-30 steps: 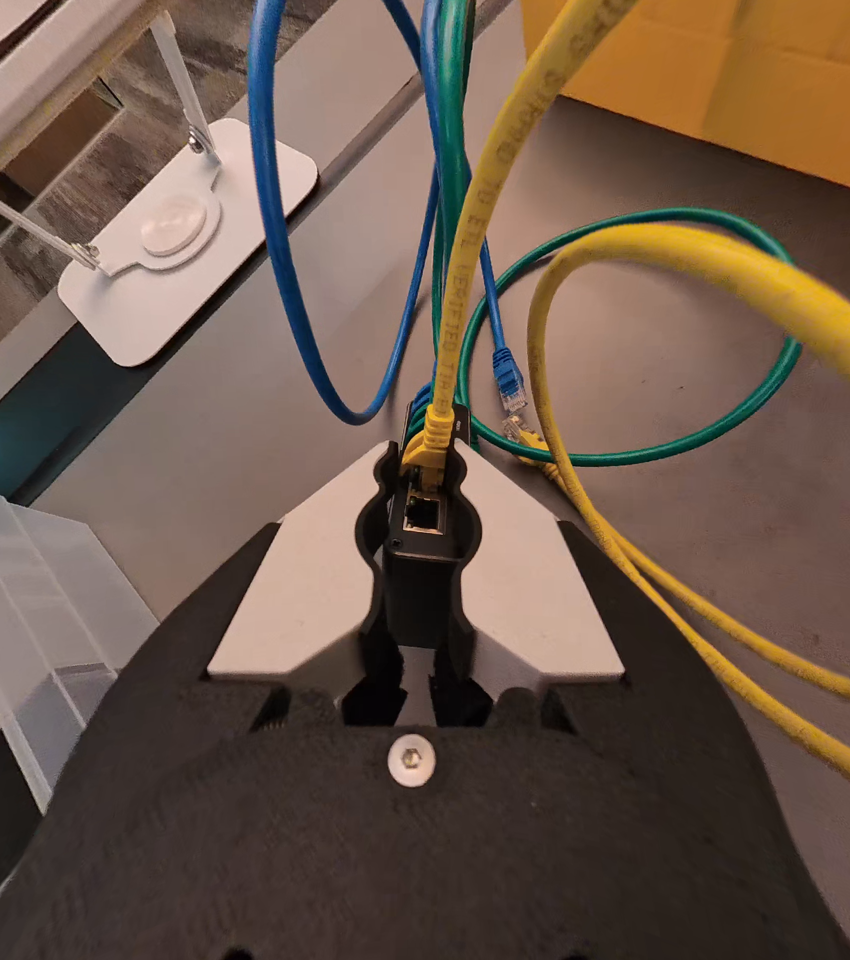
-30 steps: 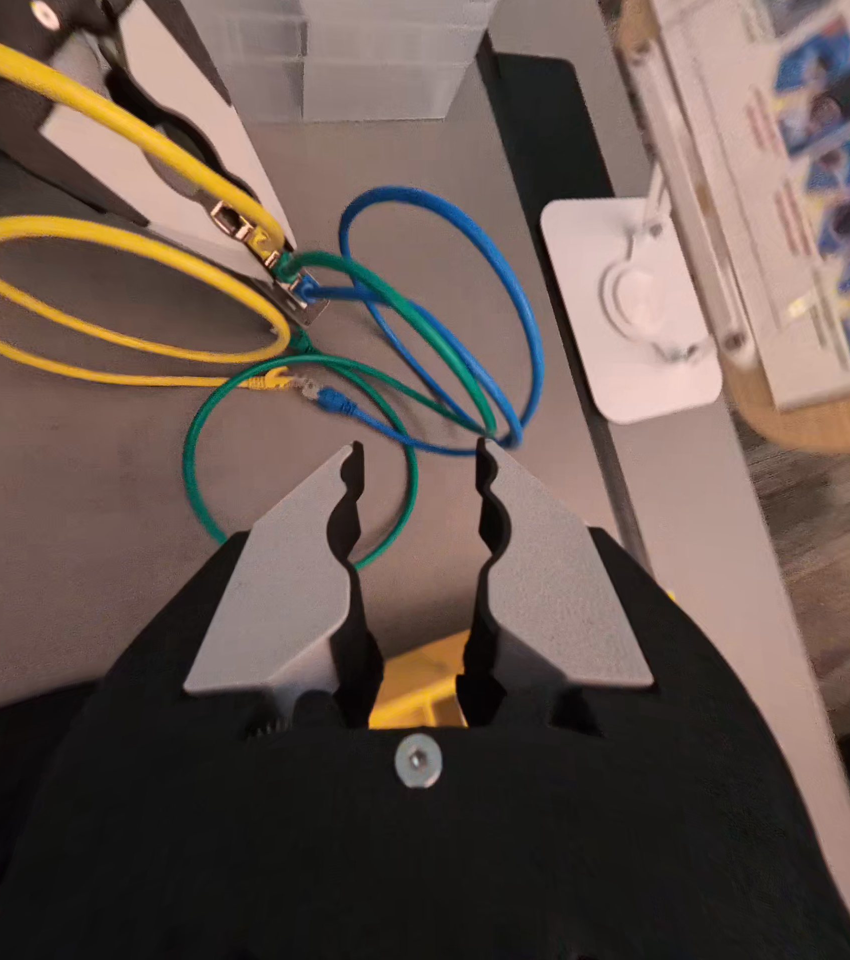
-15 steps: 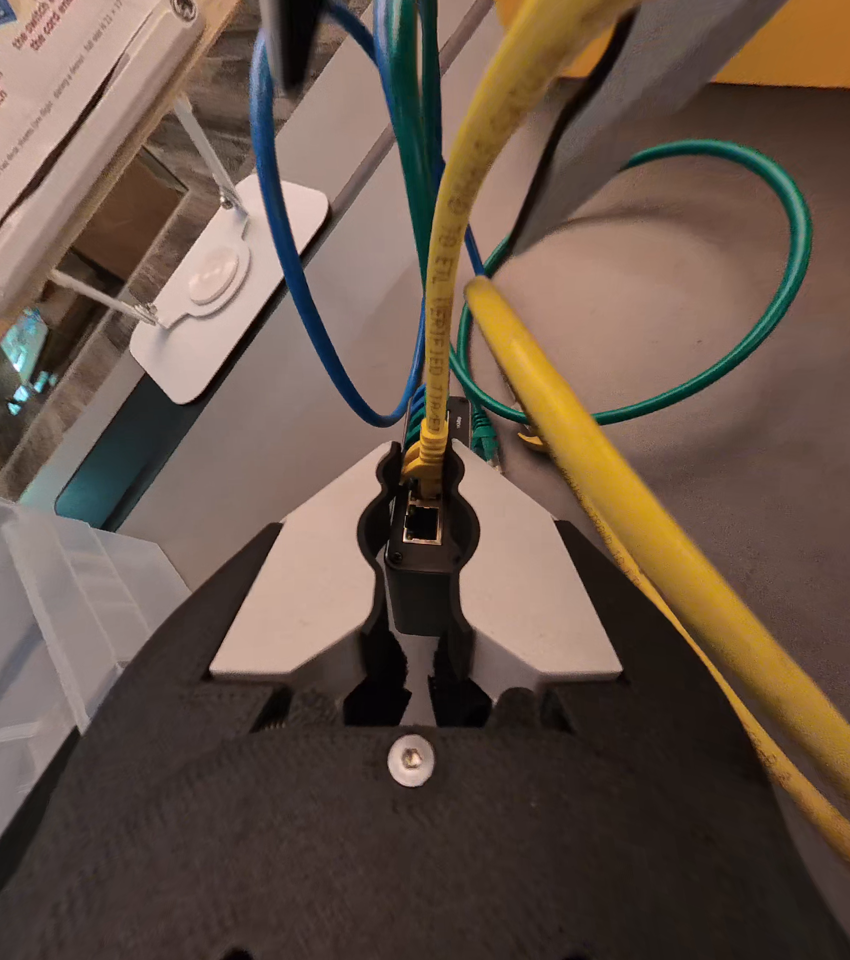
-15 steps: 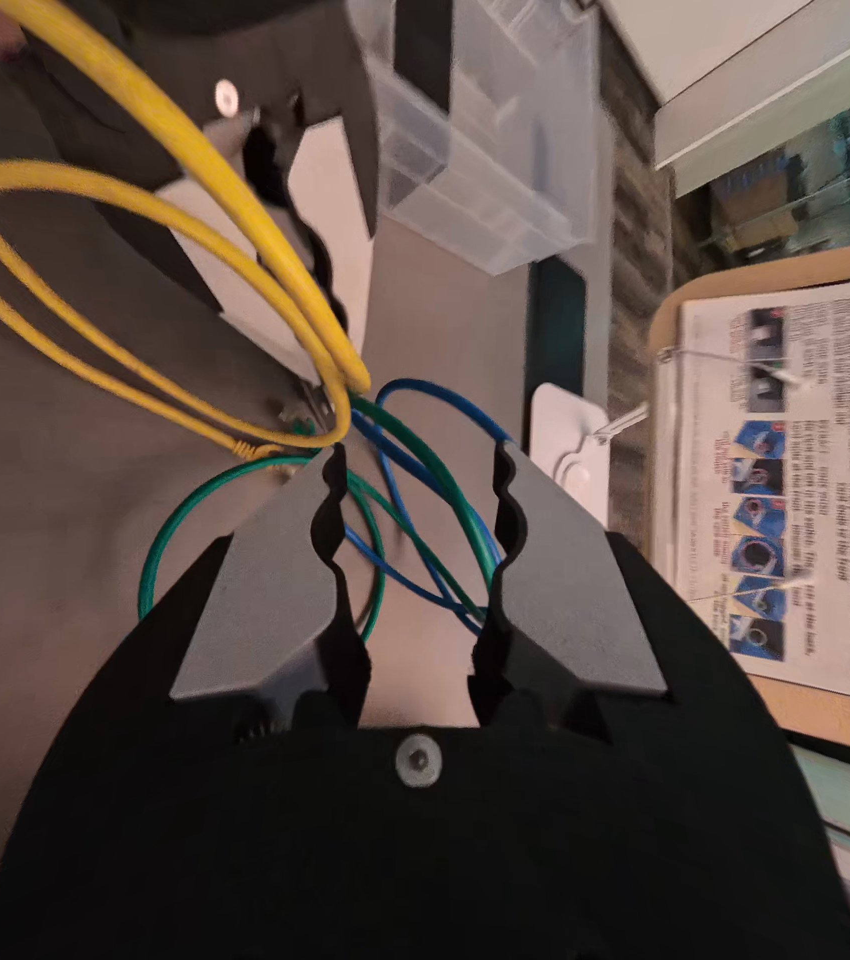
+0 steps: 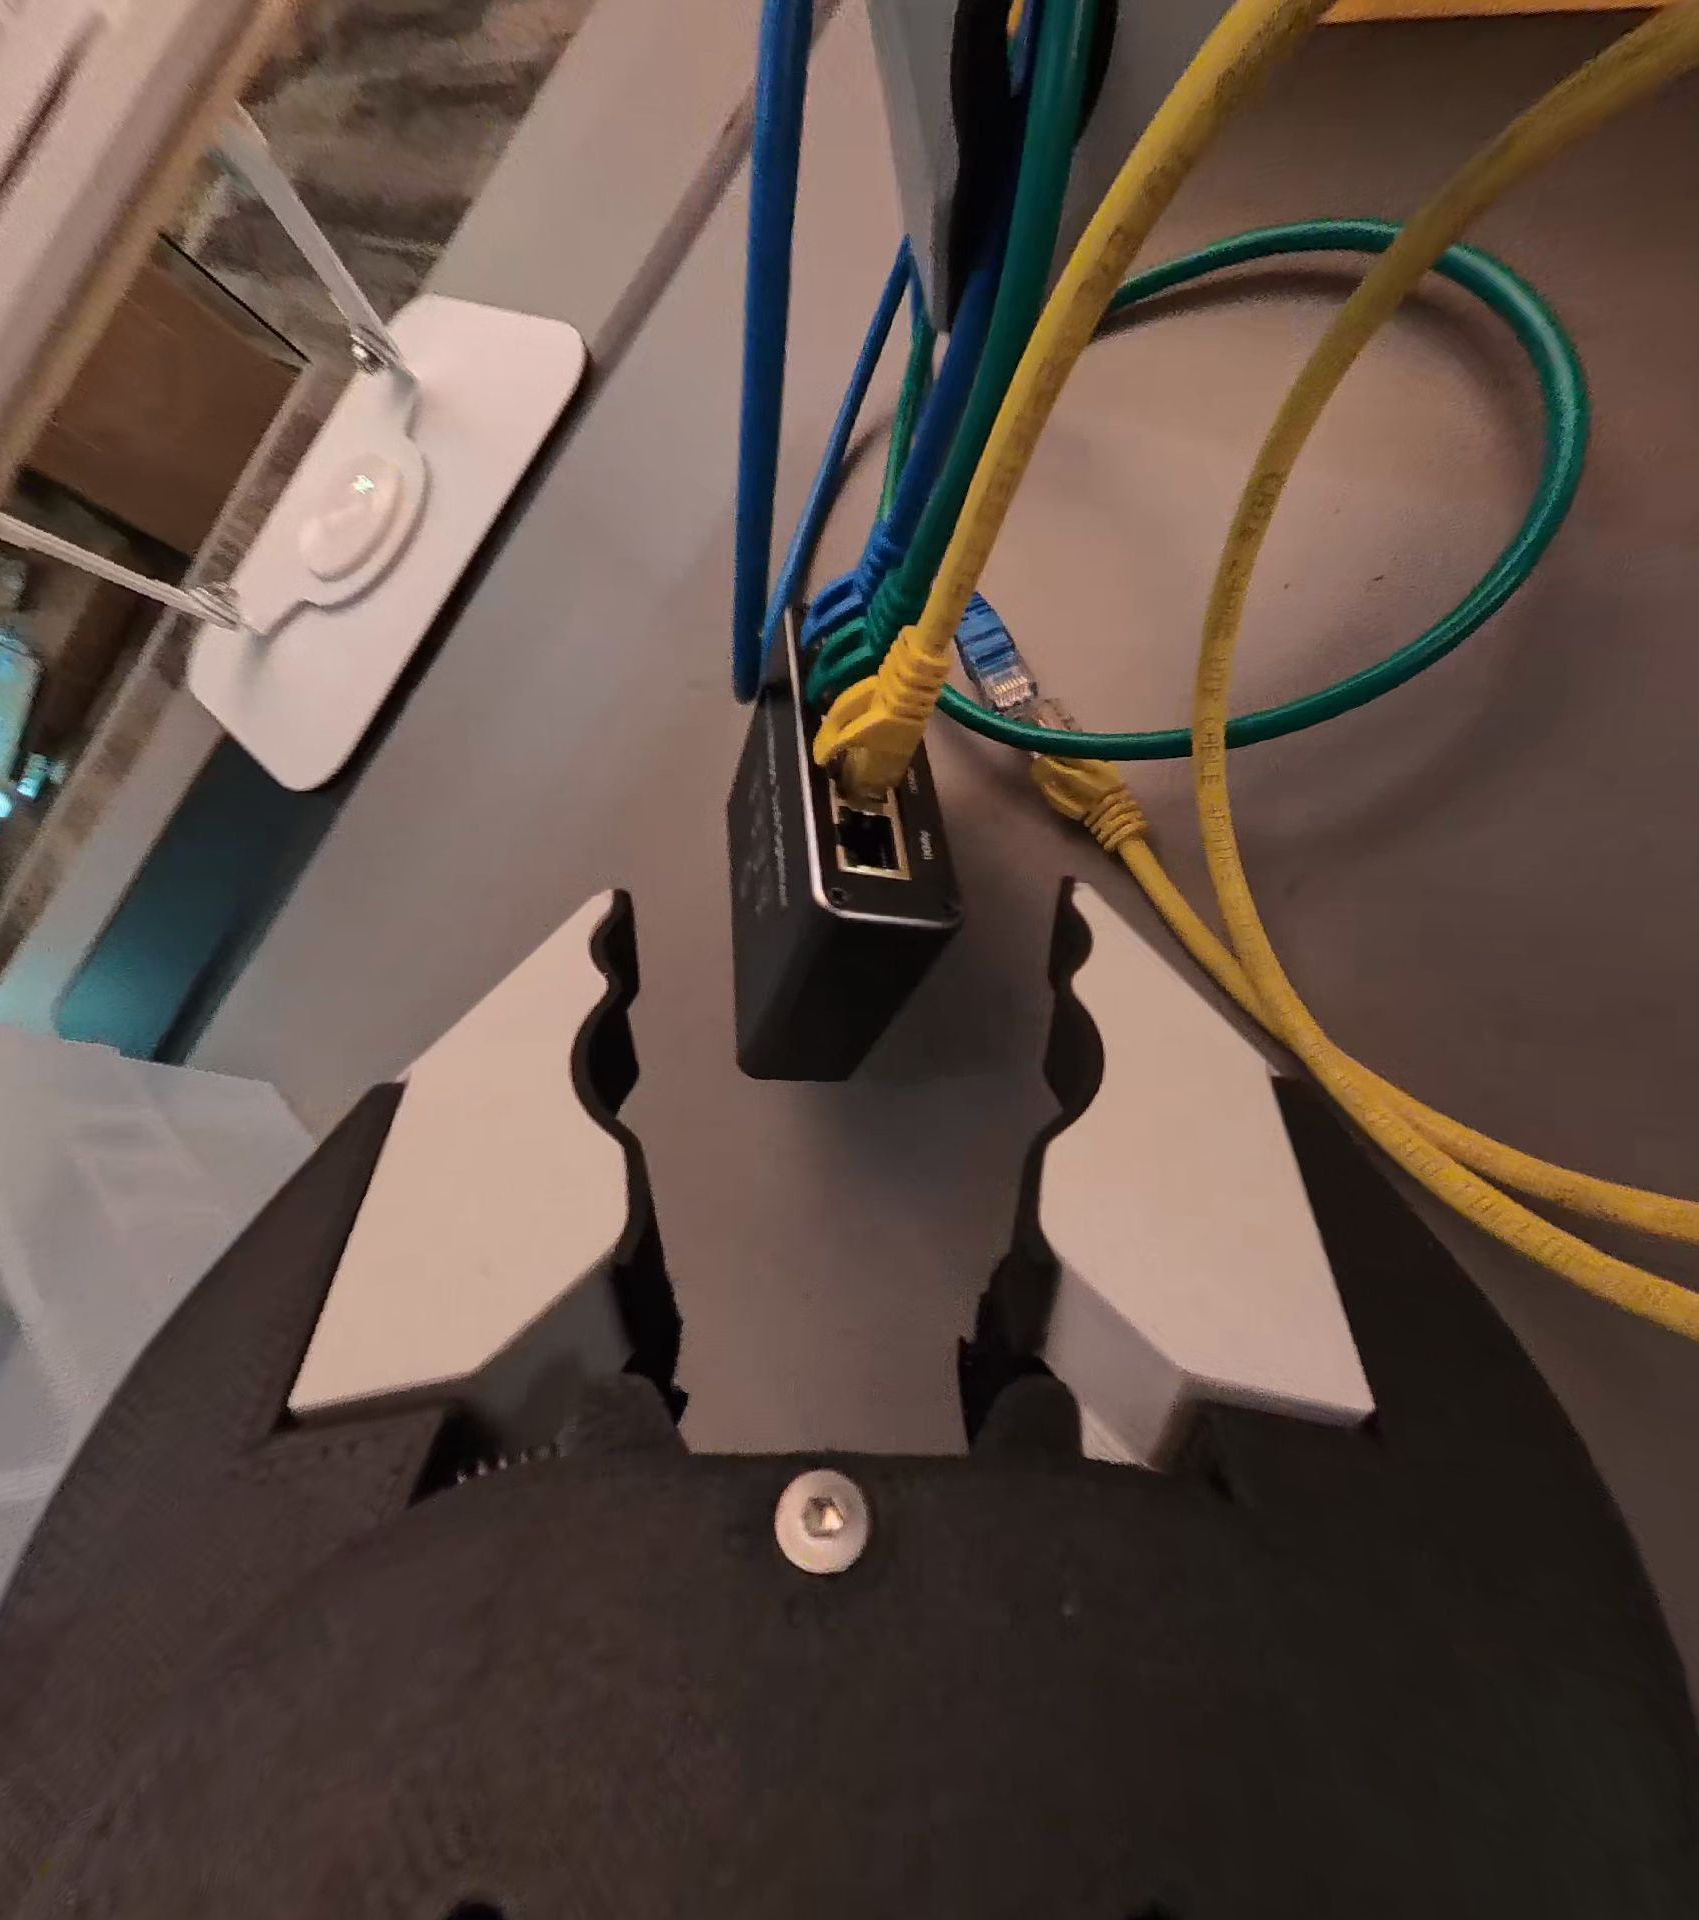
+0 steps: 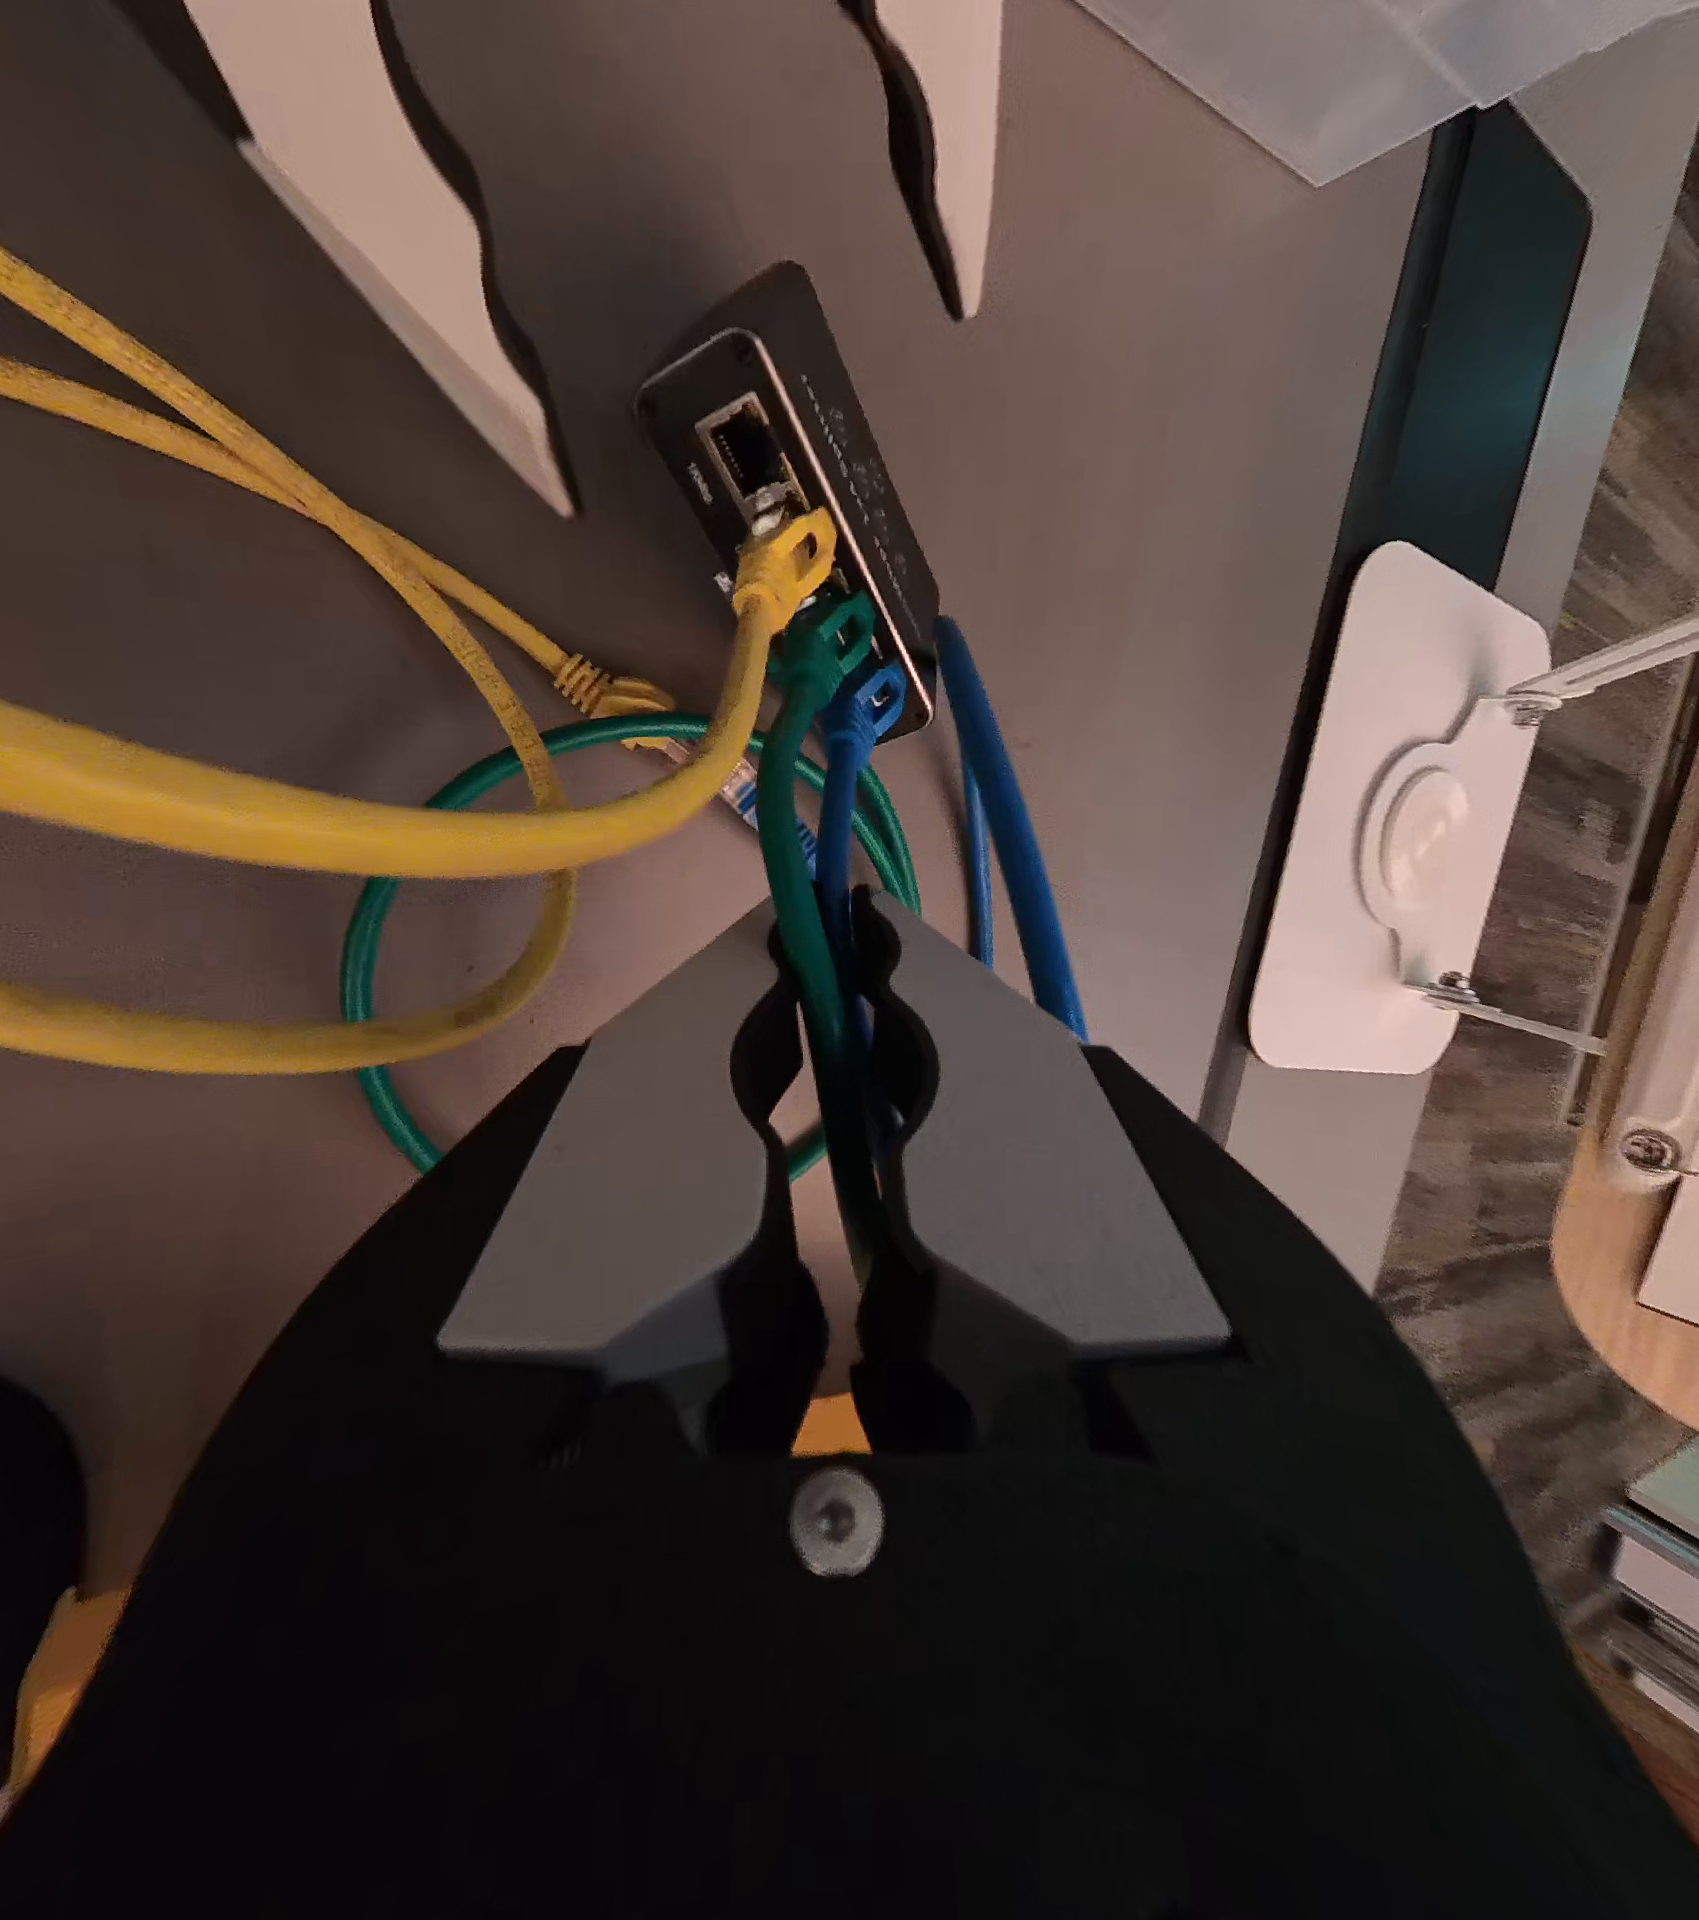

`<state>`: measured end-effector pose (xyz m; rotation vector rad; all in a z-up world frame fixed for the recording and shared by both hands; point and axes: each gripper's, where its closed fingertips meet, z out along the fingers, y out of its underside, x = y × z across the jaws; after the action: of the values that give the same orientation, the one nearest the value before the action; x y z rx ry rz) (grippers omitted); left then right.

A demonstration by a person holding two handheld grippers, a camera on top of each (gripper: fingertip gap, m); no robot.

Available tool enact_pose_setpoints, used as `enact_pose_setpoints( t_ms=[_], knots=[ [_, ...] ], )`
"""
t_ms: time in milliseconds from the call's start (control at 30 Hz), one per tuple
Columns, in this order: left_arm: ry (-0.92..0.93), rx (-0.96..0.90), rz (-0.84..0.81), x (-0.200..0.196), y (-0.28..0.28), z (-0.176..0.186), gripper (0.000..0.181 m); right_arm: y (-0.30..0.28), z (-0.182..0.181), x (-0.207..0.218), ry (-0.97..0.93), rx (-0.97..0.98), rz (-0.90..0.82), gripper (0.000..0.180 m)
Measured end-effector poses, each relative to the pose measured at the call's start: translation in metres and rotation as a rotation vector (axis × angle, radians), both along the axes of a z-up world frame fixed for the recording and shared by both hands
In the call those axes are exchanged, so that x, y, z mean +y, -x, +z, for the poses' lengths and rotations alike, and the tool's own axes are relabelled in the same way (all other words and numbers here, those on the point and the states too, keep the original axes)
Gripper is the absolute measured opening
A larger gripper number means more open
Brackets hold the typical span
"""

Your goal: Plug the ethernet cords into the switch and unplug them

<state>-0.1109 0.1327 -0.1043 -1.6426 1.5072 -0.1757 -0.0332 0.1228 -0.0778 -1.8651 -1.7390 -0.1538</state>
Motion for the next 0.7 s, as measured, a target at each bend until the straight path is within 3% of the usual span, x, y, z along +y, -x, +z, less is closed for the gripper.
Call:
enact_pose_setpoints(
  t_ms=[100,267,433,700],
  knots=[
    [0.056,0.015,0.014,-0.002,-0.005,-0.012,0.079,0.001,0.003,-0.002,0.021,0.036,0.005,0.005],
    [0.007,0.003,0.009,0.000,-0.018,-0.023,0.061,0.002,0.013,-0.010,0.033,0.089,0.024,0.005],
    [0.069,-0.034,0.003,0.007,-0.032,-0.044,0.063,-0.010,0.012,-0.012,0.061,0.095,0.007,0.005],
    [0.153,-0.187,-0.065,0.013,-0.058,-0.038,0.051,-0.022,0.014,-0.012,0.086,0.135,-0.011,0.005]
  ],
)
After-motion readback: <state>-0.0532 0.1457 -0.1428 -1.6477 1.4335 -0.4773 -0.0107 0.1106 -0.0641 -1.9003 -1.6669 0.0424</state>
